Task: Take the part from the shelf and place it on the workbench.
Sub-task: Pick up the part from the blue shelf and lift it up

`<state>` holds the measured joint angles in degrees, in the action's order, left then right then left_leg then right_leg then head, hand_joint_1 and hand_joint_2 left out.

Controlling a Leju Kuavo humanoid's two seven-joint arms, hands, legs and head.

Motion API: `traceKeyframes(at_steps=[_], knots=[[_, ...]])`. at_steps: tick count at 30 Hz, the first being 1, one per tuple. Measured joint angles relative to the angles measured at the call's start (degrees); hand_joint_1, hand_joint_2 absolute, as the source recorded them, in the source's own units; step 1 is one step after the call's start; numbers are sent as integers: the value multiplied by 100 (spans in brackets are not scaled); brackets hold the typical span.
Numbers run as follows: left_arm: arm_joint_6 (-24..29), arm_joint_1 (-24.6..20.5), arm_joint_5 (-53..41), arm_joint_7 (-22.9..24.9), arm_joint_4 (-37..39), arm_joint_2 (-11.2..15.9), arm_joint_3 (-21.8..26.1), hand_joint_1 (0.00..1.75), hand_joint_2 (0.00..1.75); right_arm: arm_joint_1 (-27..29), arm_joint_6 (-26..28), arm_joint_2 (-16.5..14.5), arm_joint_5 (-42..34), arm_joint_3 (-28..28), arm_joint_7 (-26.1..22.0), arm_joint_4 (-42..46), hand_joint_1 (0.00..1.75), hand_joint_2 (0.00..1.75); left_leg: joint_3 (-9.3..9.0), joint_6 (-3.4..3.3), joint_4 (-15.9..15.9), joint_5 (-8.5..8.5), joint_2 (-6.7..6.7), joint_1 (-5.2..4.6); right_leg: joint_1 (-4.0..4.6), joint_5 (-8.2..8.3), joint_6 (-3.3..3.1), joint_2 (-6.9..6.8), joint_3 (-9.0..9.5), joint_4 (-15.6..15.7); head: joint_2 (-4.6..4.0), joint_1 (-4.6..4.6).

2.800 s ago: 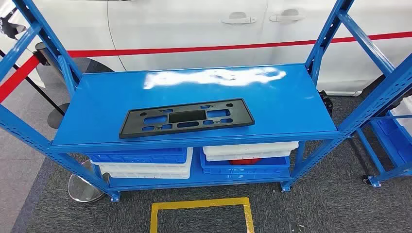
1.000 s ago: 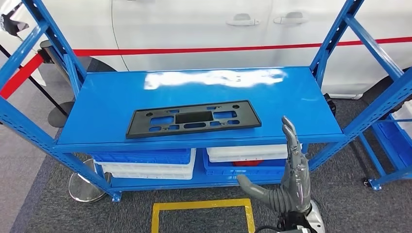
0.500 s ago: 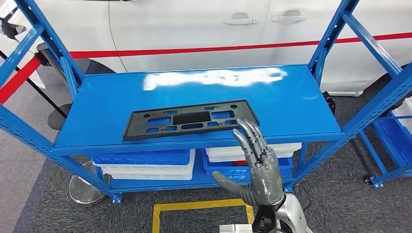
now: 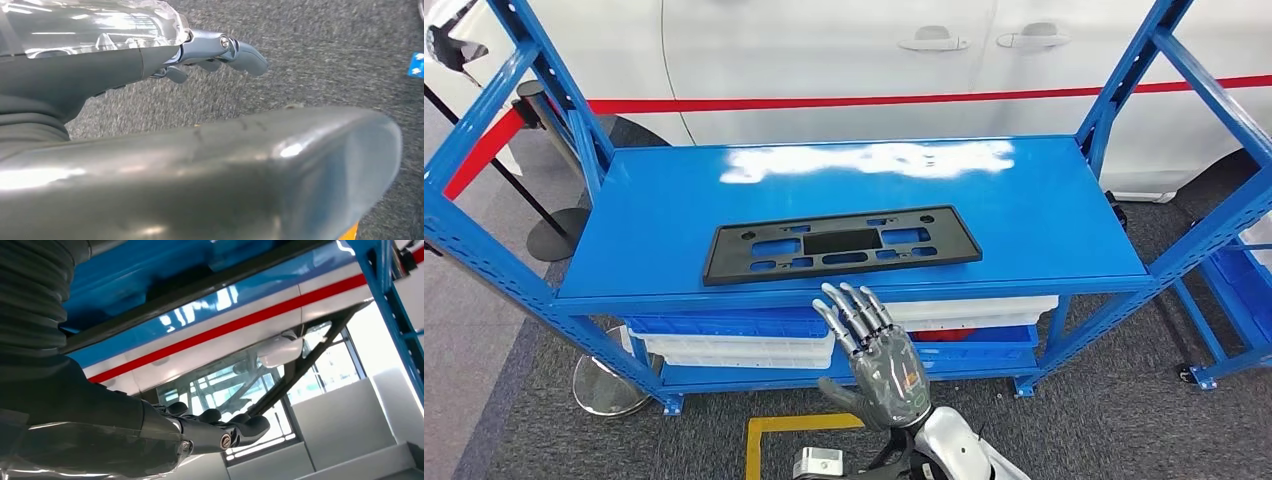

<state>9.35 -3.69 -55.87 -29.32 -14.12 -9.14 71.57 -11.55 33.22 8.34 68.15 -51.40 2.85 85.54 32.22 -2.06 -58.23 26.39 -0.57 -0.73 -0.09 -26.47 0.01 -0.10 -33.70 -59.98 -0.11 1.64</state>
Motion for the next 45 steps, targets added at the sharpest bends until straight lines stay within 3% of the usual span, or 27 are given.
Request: traceKeyframes(at_steps=[2, 5, 6, 8, 9, 10, 11, 14, 16, 20, 22, 24, 25, 26, 27, 28, 30, 32, 34, 36, 39, 41, 43, 45], knots=[[-19, -6, -39, 0, 10, 3, -4, 0, 0, -110, 29, -38, 170, -190, 205, -286, 0, 175, 18, 48, 1, -1, 7, 0, 33, 11, -28, 1, 35, 135, 1, 5], [-73, -9, -97, -3, 11, 21, -21, 0, 0, -272, 69, -88, 420, -448, 527, -659, 0, 175, 65, 138, -136, 117, 12, 3, -30, 54, -76, -7, 77, 218, 1, 14], [-92, -11, -111, -5, 11, 27, -28, 0, 0, -342, 79, -104, 502, -522, 643, -770, 0, 175, 162, 175, -358, 253, 13, 14, -55, 65, -91, -15, 91, 243, 1, 20], [-136, -10, -141, -9, 11, 35, -37, 0, 0, -485, 95, -118, 674, -663, 909, -1003, 0, 175, 517, 245, -1108, 610, 15, 72, -60, 64, -105, -28, 91, 247, 1, 28], [-162, -5, -159, -9, 11, 42, -39, 0, 0, -552, 100, -117, 764, -730, 1053, -1120, 0, 175, 689, 280, -1444, 719, 17, 105, -63, 62, -104, -33, 89, 244, 1, 27], [-190, 1, -175, -10, 11, 52, -40, 0, 0, -623, 104, -113, 859, -796, 1205, -1234, 0, 175, 783, 313, -1608, 721, 18, 138, -71, 59, -99, -35, 88, 239, 1, 27], [-220, 5, -194, -10, 11, 63, -40, 0, 0, -704, 109, -105, 955, -857, 1354, -1335, 0, 175, 751, 345, -1513, 591, 20, 169, -85, 51, -86, -32, 89, 228, 1, 27], [-330, 1, -244, -13, 13, 90, -40, 0, 0, -1014, 122, -70, 1260, -1005, 1808, -1590, 0, 175, 256, 412, -434, 47, 22, 224, -133, -8, 14, -7, 81, 138, 1, 36], [-412, -8, -282, -16, 17, 99, -40, 0, 0, -1219, 135, -40, 1482, -1067, 2102, -1724, 0, 175, 119, 346, -119, 0, 8, 207, -123, -24, 99, 6, 55, 100, 1, 44], [-580, 1, -358, -8, 20, 128, -38, 0, 0, -1499, 158, 1, 1953, -1118, 2620, -1917, 0, 175, 121, 133, -77, -28, 4, 188, -138, -94, 224, 13, 14, 17, 1, 37], [-621, -5, -386, 5, 20, 138, -38, 0, 0, -1572, 178, 10, 2101, -1117, 2721, -1982, 0, 175, 113, 59, -53, -41, 10, 186, -139, -388, 240, 11, -239, -519, 1, 30], [-628, -4, -399, 24, 20, 144, -38, 0, 0, -1592, 190, 12, 2153, -1111, 2721, -2051, 0, 175, 113, 26, -54, -32, 11, 160, -122, -682, 236, 12, -637, -1277, 1, 27], [-629, 0, -399, 32, 20, 146, -38, 0, 0, -1588, 193, 15, 2160, -1106, 2710, -2085, 0, 175, 106, 15, -55, -26, 9, 143, -115, -696, 224, 12, -762, -1481, 1, 27], [-627, 4, -401, 39, 20, 148, -38, 0, 0, -1586, 198, 18, 2164, -1098, 2690, -2117, 0, 175, 93, 8, -56, -17, 6, 125, -107, -596, 201, 12, -782, -1467, 1, 27], [-625, 7, -402, 44, 20, 150, -37, 0, 0, -1585, 204, 20, 2164, -1083, 2664, -2142, 0, 175, 72, 3, -56, -7, 2, 108, -92, -401, 165, 12, -690, -1227, 1, 28], [-622, 8, -404, 48, 20, 152, -37, 0, 0, -1586, 212, 22, 2164, -1057, 2634, -2162, 0, 175, 46, 2, -56, 8, -2, 93, -71, -166, 115, 13, -515, -827, 1, 28], [-619, 4, -407, 52, 23, 156, -36, 0, 0, -1588, 223, 24, 2166, -986, 2576, -2187, 0, 175, 21, 25, -61, 37, -4, 59, -21, 96, 34, 7, -204, -145, 0, 32], [-619, 1, -410, 56, 26, 165, -36, 0, 0, -1584, 230, 30, 2168, -925, 2526, -2201, 0, 175, 25, 72, -56, 50, -1, 54, 14, 107, 8, 10, -121, 65, 0, 35], [-618, -1, -415, 56, 26, 180, -36, 0, 0, -1574, 232, 35, 2169, -869, 2467, -2209, 0, 175, 15, 136, -52, 70, 6, 63, -7, 129, -21, 16, -98, 130, 1, 36], [-620, -3, -424, 55, 26, 196, -36, 0, 0, -1571, 228, 36, 2170, -810, 2408, -2214, 0, 175, 79, 198, -239, 208, 15, 67, -50, 148, -65, 8, -43, 203, 1, 45], [-626, 1, -431, 55, 26, 210, -36, 0, 0, -1553, 219, 36, 2170, -763, 2350, -2221, 0, 175, 576, 271, -1248, 687, 21, 116, -60, 139, -97, -11, -12, 223, 0, 51], [-629, 11, -431, 55, 27, 215, -36, 0, 0, -1528, 215, 36, 2171, -757, 2337, -2232, 0, 175, 863, 304, -1765, 838, 22, 142, -62, 130, -97, -15, -11, 217, 1, 50], [-632, 16, -431, 55, 28, 221, -36, 0, 0, -1511, 210, 36, 2172, -753, 2334, -2239, 0, 175, 818, 325, -1581, 602, 23, 166, -74, 113, -76, -8, -1, 199, 1, 50], [-636, 13, -431, 56, 28, 233, -36, 0, 0, -1505, 200, 34, 2173, -732, 2305, -2242, 0, 175, 477, 342, -816, 174, 30, 192, -95, 71, -30, 1, 16, 159, 1, 50]])
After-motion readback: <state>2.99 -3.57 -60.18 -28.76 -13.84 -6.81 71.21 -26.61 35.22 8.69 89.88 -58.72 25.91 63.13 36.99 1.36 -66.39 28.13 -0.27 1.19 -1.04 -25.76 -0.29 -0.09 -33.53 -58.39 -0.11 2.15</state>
